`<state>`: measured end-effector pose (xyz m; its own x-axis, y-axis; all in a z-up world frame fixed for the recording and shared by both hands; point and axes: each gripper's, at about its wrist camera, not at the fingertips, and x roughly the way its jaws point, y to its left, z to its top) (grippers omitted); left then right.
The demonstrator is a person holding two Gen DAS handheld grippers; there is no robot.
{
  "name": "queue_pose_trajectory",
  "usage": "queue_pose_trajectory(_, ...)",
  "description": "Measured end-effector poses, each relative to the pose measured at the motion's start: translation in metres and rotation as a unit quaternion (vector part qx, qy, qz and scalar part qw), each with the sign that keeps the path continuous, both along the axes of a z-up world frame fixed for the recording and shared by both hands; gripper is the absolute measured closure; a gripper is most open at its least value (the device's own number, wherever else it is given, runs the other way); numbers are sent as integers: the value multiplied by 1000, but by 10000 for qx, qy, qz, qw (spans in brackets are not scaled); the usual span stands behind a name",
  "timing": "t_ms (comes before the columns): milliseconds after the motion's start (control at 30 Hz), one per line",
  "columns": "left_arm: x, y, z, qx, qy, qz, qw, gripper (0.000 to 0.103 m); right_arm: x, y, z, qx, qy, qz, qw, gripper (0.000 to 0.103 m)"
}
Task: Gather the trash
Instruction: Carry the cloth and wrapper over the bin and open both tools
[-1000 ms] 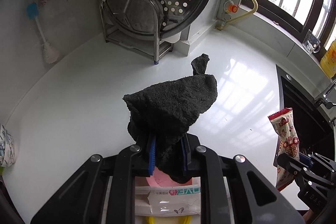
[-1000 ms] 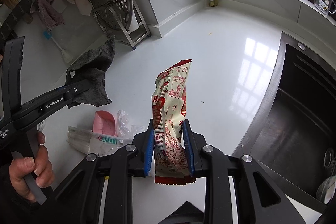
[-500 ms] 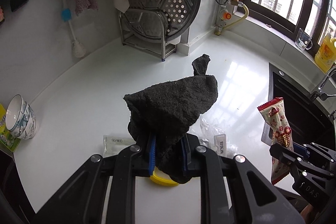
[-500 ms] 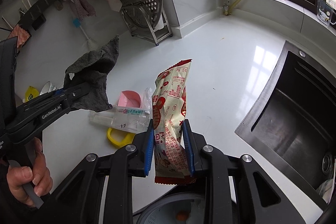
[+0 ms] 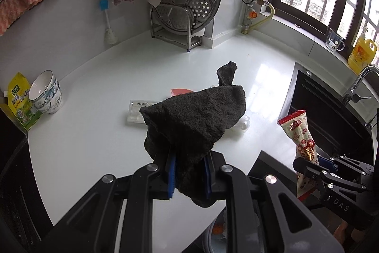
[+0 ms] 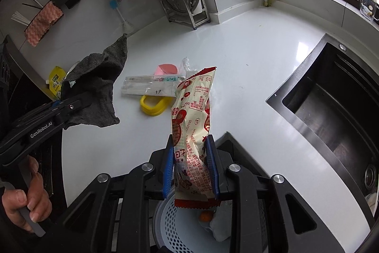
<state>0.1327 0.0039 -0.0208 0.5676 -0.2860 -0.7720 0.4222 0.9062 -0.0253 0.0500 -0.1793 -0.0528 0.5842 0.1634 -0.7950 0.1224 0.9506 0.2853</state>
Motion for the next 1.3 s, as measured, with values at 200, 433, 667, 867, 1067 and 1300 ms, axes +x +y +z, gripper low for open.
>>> queue_pose_trajectory(200, -42, -1, -5, 4, 116, 49, 9999, 85, -36, 0, -5, 59, 97, 214, 9997, 78)
queue_pose_trajectory(433, -92, -10, -17, 105, 162, 13, 9998, 85, -73, -5, -18, 123, 276, 428, 9986, 78)
queue_pose_trajectory(667, -121, -22, -33, 172, 321, 53, 9993, 85, -103, -13, -36, 187, 523, 571, 9968, 78)
queue_pose_trajectory(867, -138, -33, -53, 188, 484, 106, 9986, 85, -116, -21, -55, 255, 771, 686, 9943, 78)
queue_pose_trajectory(1067, -150, -39, -78, 205, 699, 170, 9972, 85, -128, -30, -78, 314, 989, 774, 9916, 78)
queue_pose_trajectory(1300, -156, -50, -109, 437, 965, 223, 9941, 85, -133, -38, -103, 444, 1157, 757, 9894, 78)
